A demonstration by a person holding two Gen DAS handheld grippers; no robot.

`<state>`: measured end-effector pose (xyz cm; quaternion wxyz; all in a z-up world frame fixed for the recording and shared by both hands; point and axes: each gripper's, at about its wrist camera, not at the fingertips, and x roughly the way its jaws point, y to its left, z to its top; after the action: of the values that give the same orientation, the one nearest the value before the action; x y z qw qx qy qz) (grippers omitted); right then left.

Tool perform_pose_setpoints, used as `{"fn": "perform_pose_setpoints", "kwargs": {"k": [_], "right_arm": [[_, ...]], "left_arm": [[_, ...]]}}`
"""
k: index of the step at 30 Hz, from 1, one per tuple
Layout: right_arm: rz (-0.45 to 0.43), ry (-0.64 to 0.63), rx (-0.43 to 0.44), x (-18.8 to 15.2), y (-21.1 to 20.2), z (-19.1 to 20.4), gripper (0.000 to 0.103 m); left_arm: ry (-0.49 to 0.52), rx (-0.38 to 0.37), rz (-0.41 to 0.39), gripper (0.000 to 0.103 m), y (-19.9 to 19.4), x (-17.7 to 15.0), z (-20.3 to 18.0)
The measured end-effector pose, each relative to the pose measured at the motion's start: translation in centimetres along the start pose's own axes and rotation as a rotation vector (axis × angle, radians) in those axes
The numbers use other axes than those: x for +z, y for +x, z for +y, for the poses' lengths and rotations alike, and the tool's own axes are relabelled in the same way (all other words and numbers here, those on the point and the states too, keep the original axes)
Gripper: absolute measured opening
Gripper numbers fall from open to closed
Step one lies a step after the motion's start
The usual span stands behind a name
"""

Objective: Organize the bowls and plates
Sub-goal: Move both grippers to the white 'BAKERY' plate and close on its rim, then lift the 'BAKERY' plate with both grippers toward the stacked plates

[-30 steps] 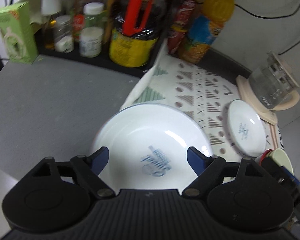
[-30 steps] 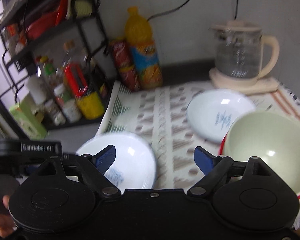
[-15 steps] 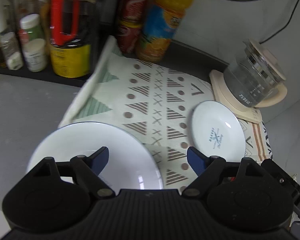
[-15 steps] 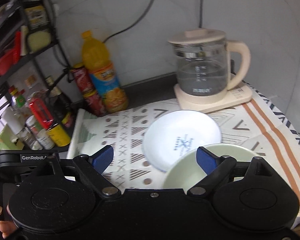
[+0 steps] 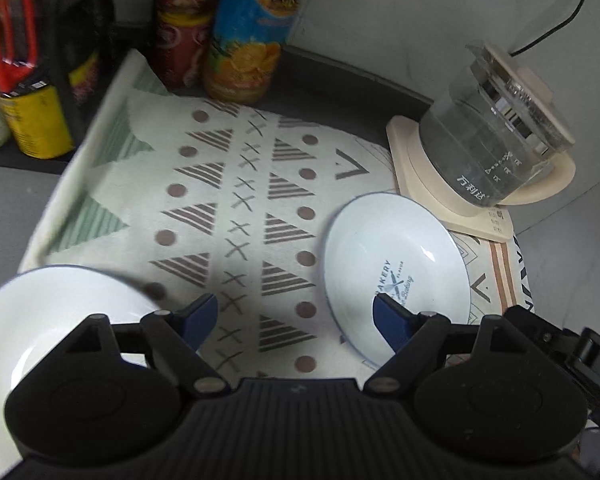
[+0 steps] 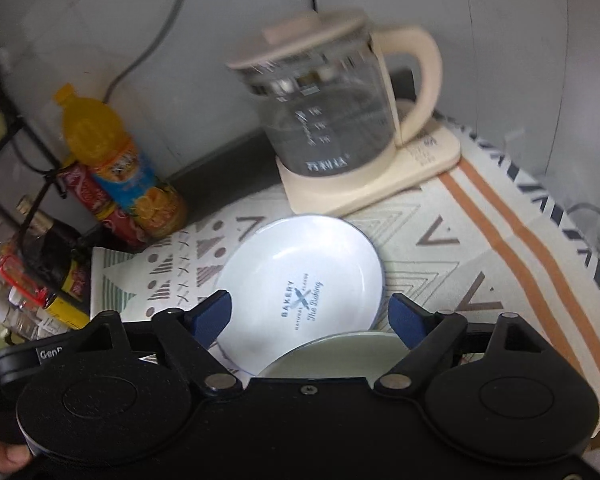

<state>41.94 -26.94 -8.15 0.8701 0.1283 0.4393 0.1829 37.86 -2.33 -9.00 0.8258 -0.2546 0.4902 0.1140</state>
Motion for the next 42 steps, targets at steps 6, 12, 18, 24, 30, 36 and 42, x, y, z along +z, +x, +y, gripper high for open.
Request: {"fn": "perform_pose_setpoints", "kwargs": {"k": [6, 12, 18, 24, 30, 36, 42], "right_arm": [[0.104, 0.079, 0.02, 1.8, 3.0, -2.4, 0.064], [0.184, 0.1, -0.019, 3.2, 5.8, -4.0, 0.058], [0.276, 0.102, -0.051, 4.2, 8.8, -5.3, 0.056], [0.383, 0.082, -0.027, 4.7, 11.5, -5.4, 0.051], [0.442, 0.127, -0.008, 4.8, 13.3, -5.4, 0.037], [0.493, 0.119, -0.007, 5.1, 14.1, -5.1, 0.037], [0.48, 0.05, -0.03, 5.1, 14.0, -4.6, 0.026]], "left_arm": [[-0.01, -0.003, 0.036, 0.08, 2.5, 0.3, -0.7], [-0.023, 0.003, 0.089, 0.065, 5.2, 0.2, -1.2], [-0.031, 0.005, 0.12, 0.058, 6.8, 0.1, -1.6], [-0.065, 0.01, 0.142, 0.047, 8.0, 0.1, -1.4], [-0.081, 0.005, 0.137, 0.04, 8.7, 0.2, -1.4], [-0.091, -0.02, 0.132, 0.033, 9.1, 0.4, -1.6], [-0.04, -0.024, 0.117, 0.026, 9.4, 0.7, -2.0]]}}
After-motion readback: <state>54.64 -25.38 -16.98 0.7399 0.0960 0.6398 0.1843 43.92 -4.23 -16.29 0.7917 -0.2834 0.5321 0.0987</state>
